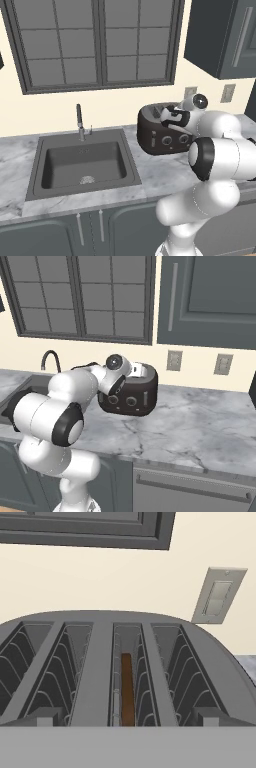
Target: Start the toaster. Once the lever pops up, take the bread to the plate on the dining counter.
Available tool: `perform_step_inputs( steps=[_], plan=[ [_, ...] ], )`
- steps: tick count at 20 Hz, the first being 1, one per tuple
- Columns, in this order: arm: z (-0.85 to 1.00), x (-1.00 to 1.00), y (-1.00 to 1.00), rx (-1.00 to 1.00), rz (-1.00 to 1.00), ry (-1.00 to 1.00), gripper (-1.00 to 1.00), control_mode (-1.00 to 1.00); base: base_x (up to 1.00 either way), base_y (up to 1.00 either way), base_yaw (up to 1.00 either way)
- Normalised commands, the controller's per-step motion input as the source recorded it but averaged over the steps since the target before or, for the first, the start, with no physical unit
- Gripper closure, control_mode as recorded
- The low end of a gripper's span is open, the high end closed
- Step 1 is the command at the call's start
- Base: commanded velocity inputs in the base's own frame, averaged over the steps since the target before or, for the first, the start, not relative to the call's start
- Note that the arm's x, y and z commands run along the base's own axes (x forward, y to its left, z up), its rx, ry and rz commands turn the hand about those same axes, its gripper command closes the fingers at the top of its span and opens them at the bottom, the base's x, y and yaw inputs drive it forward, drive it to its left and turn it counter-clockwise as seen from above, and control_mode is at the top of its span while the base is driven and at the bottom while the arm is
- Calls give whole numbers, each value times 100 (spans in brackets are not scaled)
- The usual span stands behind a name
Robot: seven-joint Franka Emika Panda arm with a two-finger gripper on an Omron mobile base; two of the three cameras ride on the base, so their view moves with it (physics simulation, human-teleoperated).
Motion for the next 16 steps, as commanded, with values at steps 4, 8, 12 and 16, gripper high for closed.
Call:
perform_step_inputs(
  steps=[4, 8, 12, 16],
  plan=[
    [0, 0, 0, 0, 0, 0, -100, -100, 0, 0, 0],
    [0, 0, 0, 0, 0, 0, -100, -100, 0, 0, 0],
    [0, 0, 0, 0, 0, 0, -100, -100, 0, 0, 0],
    [0, 0, 0, 0, 0, 0, -100, -100, 0, 0, 0]
  ],
)
